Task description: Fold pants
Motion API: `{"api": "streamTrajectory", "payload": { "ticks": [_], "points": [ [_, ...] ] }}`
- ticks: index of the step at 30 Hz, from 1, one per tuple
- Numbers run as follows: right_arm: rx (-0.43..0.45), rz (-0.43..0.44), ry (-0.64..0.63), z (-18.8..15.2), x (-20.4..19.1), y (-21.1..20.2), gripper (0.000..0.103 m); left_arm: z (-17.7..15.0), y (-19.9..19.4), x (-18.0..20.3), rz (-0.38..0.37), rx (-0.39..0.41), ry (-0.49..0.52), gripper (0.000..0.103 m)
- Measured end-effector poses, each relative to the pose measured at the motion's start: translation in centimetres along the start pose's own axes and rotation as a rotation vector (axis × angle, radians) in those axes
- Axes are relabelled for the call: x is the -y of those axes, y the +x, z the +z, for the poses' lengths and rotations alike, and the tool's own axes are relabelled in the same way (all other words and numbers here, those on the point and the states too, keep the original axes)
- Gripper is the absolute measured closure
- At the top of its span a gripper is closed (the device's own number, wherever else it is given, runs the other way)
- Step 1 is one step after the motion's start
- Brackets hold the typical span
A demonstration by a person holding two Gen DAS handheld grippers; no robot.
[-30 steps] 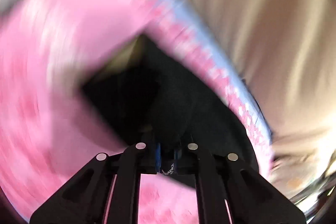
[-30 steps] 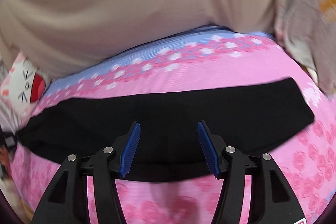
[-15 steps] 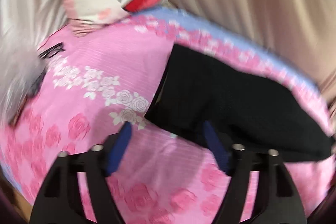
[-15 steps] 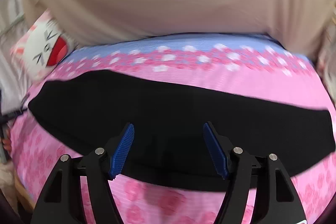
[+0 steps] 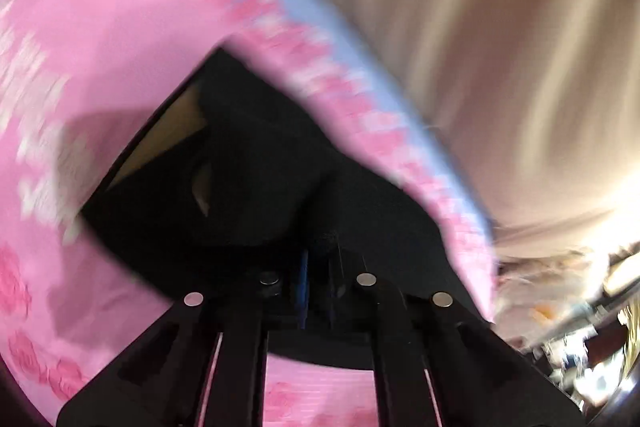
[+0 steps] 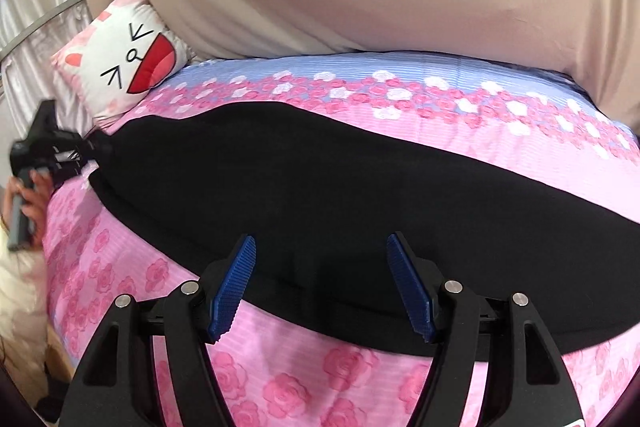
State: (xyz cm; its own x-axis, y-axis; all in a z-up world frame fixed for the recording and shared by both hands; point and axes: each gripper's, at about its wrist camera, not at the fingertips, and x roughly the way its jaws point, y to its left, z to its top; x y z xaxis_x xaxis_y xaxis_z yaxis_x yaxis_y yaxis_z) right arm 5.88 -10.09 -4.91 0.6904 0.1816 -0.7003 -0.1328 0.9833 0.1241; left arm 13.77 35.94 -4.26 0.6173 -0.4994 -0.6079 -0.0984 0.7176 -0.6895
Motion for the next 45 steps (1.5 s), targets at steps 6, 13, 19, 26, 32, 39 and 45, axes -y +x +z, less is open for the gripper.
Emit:
{"api": "streamTrajectory", "payload": {
  "ticks": [6, 13, 19, 26, 32, 39, 45],
  "points": [
    [0.002, -0.028, 0.061, -0.5, 2.6, 0.1, 0.036, -2.7, 0.3, -2.7, 0.172, -0.036, 0.078, 0.092],
    [-0.028, -0.047, 0.059, -1.0, 3.9, 0.7, 0.036, -4.9, -3.4, -1.7, 0.296, 0.07, 0.037, 0.085],
    [-0.069, -0.008, 0.026, -2.5, 4.0, 1.1, 0.036, -4.4, -5.5, 5.0, 0.467, 0.281, 0.135, 0.037],
    [-0.077, -0.104, -0.194, -5.2, 2.6, 0.5, 0.037, -9.5, 2.4, 9.6, 0.311, 0.057, 0.254, 0.036],
    [-0.081, -0.132, -0.384, -4.5, 1.1, 2.9, 0.067, -12.5, 6.0, 12.0, 0.291, -0.001, 0.313, 0.029],
    [-0.144, 0.057, -0.378, -5.0, 2.2, -0.2, 0.103, -12.4, 4.1, 11.7, 0.365, 0.032, 0.327, 0.022],
    [-0.138, 0.114, -0.21, -7.3, 5.4, -1.6, 0.092, -12.0, 6.5, 12.2, 0.376, -0.006, 0.309, 0.022]
  ]
}}
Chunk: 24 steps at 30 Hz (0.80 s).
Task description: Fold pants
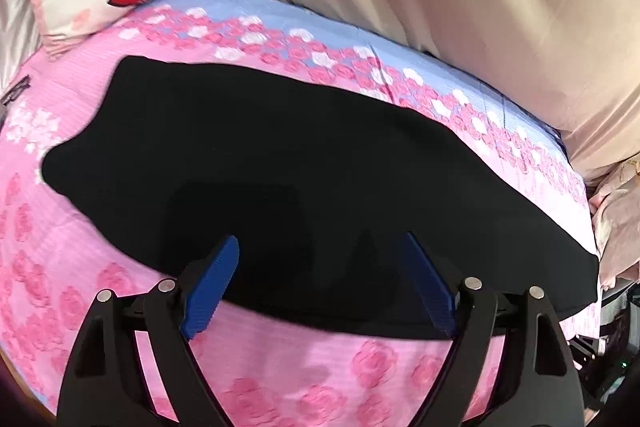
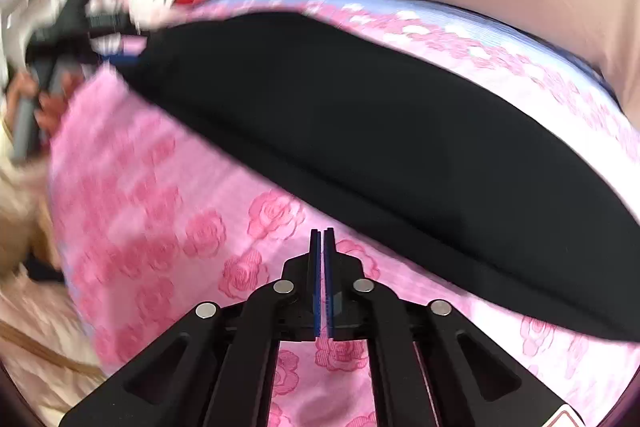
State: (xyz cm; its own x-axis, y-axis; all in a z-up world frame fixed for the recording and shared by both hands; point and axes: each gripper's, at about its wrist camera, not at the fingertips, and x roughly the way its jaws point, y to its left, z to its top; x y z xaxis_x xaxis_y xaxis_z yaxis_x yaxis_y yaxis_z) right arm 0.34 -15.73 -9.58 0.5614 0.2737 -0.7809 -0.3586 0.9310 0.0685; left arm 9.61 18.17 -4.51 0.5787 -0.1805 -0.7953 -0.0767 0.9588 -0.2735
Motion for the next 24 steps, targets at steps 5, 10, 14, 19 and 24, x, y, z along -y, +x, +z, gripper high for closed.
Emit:
{"api": "streamTrajectory", "payload": {
  "ticks": [5, 10, 14, 19, 24],
  "points": [
    [0.054, -0.042, -0.101, 1.4, -0.8, 0.4, 0.048, -0.2, 0.5, 2.5, -0.046, -0.014, 0.047, 0.021],
    [0.014, 0.003, -0.146, 3.1, -0.4, 3.4, 0.051, -1.0, -0.1, 4.4, -0.042, 0.0, 0.108, 0.021],
    [0.021, -0.023, -0.17, 4.5, -0.4, 5.1, 0.064, -1.3, 0.1, 5.4, -0.047, -0.006, 0.131, 0.021],
    [0.011, 0.022, -0.168, 5.2, -0.3, 3.5, 0.099, -1.3, 0.0, 5.8, -0.036, -0.013, 0.145, 0.021],
    [-0.045, 0.054, -0.15, 2.4, 0.0, 2.8, 0.098, -1.3, 0.4, 5.8, -0.016, 0.001, 0.145, 0.011]
  ]
}}
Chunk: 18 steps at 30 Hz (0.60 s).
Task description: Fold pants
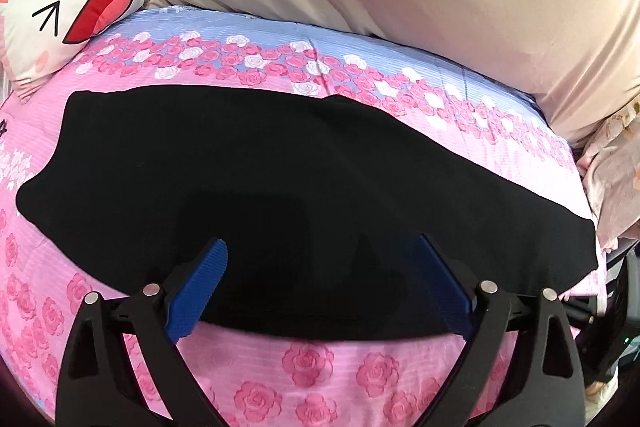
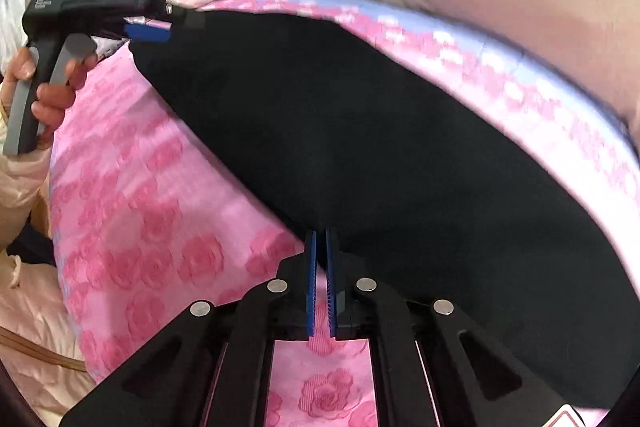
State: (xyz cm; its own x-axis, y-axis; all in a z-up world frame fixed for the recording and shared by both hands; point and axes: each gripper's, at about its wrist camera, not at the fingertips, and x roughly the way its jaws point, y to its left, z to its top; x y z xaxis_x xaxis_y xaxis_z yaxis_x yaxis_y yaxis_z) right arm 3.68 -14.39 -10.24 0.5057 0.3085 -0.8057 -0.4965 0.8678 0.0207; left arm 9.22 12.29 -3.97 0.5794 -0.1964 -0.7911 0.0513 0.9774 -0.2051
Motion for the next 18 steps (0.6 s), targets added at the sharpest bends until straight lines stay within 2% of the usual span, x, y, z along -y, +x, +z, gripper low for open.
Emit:
{"api": "streamTrajectory", "payload": {
  "ticks": [2, 4, 5, 6, 8, 11, 13, 16, 18],
  "points": [
    [0.035, 0.043, 0.064, -0.7, 0.9, -0.6, 0.096, 0.1, 0.9, 0.4, 0.006, -0.021, 0.001, 0.011],
    [0.091, 0.058, 0.13, -1.4, 2.0, -2.5, 0.085, 0.1, 1.4, 1.3, -0.004, -0.04, 0.012, 0.011],
    [0.132, 0.049, 0.172, -2.2, 2.9, -4.0, 0.063, 0.0, 1.5, 1.6, -0.01, -0.04, 0.021, 0.011],
    [0.18, 0.012, 0.225, -3.1, 4.4, -5.6, 0.045, -0.2, 1.5, 2.1, -0.013, -0.037, 0.038, 0.011],
    [0.258, -0.135, 0.376, -5.8, 8.4, -8.9, 0.042, -0.5, 1.6, 3.0, -0.005, -0.03, 0.066, 0.011],
    [0.28, -0.355, 0.691, -11.4, 16.9, -12.8, 0.042, -1.0, 2.2, 5.3, 0.004, -0.039, 0.129, 0.011],
    [0.306, -0.413, 0.807, -14.1, 20.8, -14.6, 0.041, -1.3, 2.4, 6.5, -0.007, -0.048, 0.151, 0.011],
    [0.261, -0.519, 0.842, -15.5, 24.6, -15.3, 0.041, -2.0, 2.5, 8.6, -0.016, -0.058, 0.188, 0.011],
    [0.222, -0.489, 0.84, -16.0, 26.6, -14.5, 0.041, -2.4, 2.6, 9.8, -0.01, -0.058, 0.212, 0.011]
  ]
}}
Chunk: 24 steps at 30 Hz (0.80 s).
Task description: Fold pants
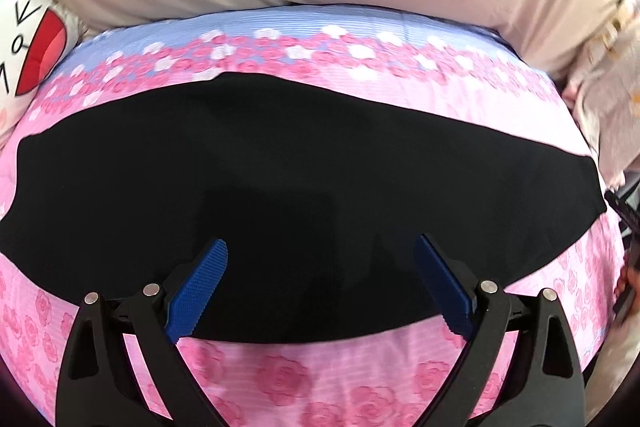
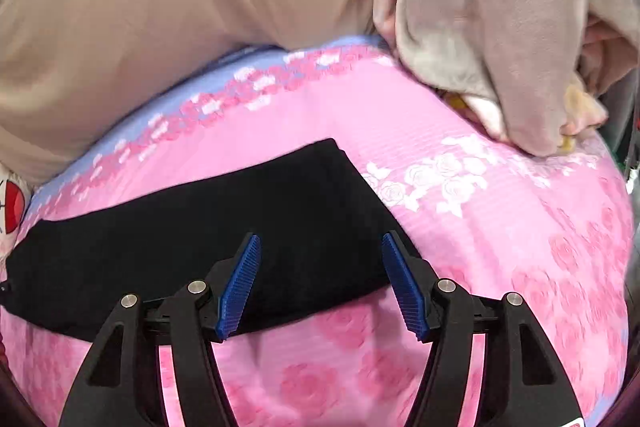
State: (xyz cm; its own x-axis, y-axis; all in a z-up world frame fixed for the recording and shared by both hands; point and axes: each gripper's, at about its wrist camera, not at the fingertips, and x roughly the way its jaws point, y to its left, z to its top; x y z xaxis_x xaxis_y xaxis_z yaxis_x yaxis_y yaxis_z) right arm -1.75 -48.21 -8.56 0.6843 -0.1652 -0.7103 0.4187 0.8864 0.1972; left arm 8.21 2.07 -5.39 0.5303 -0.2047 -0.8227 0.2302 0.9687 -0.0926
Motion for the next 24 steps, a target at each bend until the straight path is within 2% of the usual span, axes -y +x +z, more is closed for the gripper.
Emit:
{"api": "streamTrajectory", "payload": {
  "ticks": [1, 2, 3, 4, 5, 7, 9, 11, 12, 15, 16, 19, 22, 24],
  "points": [
    [-0.031, 0.008, -0.001, 0.1, 0.4, 1.1, 0.044, -0.1, 0.1, 0.6, 0.004, -0.003, 0.011, 0.011],
    [-0.048, 0.02, -0.004, 0.0, 0.4, 1.9, 0.051, -0.1, 0.2, 1.0, 0.011, -0.006, 0.016, 0.011],
    [-0.065, 0.014, -0.018, -0.2, 0.3, 2.5, 0.068, -0.1, 0.4, 1.3, 0.021, -0.012, 0.019, 0.011],
    [-0.065, 0.017, -0.04, -0.1, 0.0, 2.3, 0.091, -0.1, 0.7, 1.6, 0.032, -0.02, 0.021, 0.011],
    [-0.073, 0.074, -0.045, 0.0, -0.1, 2.0, 0.091, 0.0, 0.8, 1.7, 0.04, -0.024, 0.02, 0.011],
    [-0.029, 0.082, -0.097, 0.6, -0.8, -0.6, 0.091, 0.3, 0.9, 2.0, 0.054, -0.028, 0.014, 0.011],
    [-0.004, 0.107, -0.089, 1.6, 0.6, -2.0, 0.09, 0.6, 1.0, 2.4, 0.06, -0.025, 0.016, 0.01],
    [-0.058, 0.106, -0.063, 1.9, 2.8, -0.5, 0.084, 0.7, 1.4, 3.0, 0.069, -0.026, 0.023, 0.007],
    [-0.15, 0.1, -0.049, 1.3, 3.7, 2.0, 0.083, 0.7, 2.0, 3.3, 0.077, -0.037, 0.028, 0.007],
    [-0.121, 0.104, -0.035, 0.6, 3.8, 1.6, 0.075, 0.4, 3.9, 4.1, 0.12, -0.085, 0.047, 0.007],
    [-0.077, 0.07, -0.018, 0.7, 4.0, 0.4, 0.072, 0.3, 4.2, 4.3, 0.136, -0.092, 0.055, 0.007],
    [0.017, 0.083, 0.024, 1.0, 4.2, -1.9, 0.072, 0.0, 4.5, 5.1, 0.168, -0.085, 0.085, 0.007],
    [0.029, 0.106, -0.023, 1.8, 2.2, -1.8, 0.072, 0.0, 4.6, 5.8, 0.184, -0.072, 0.103, 0.007],
    [-0.01, 0.156, -0.087, 2.4, -0.2, 0.2, 0.073, 0.1, 4.6, 6.6, 0.192, -0.057, 0.117, 0.007]
  ]
}}
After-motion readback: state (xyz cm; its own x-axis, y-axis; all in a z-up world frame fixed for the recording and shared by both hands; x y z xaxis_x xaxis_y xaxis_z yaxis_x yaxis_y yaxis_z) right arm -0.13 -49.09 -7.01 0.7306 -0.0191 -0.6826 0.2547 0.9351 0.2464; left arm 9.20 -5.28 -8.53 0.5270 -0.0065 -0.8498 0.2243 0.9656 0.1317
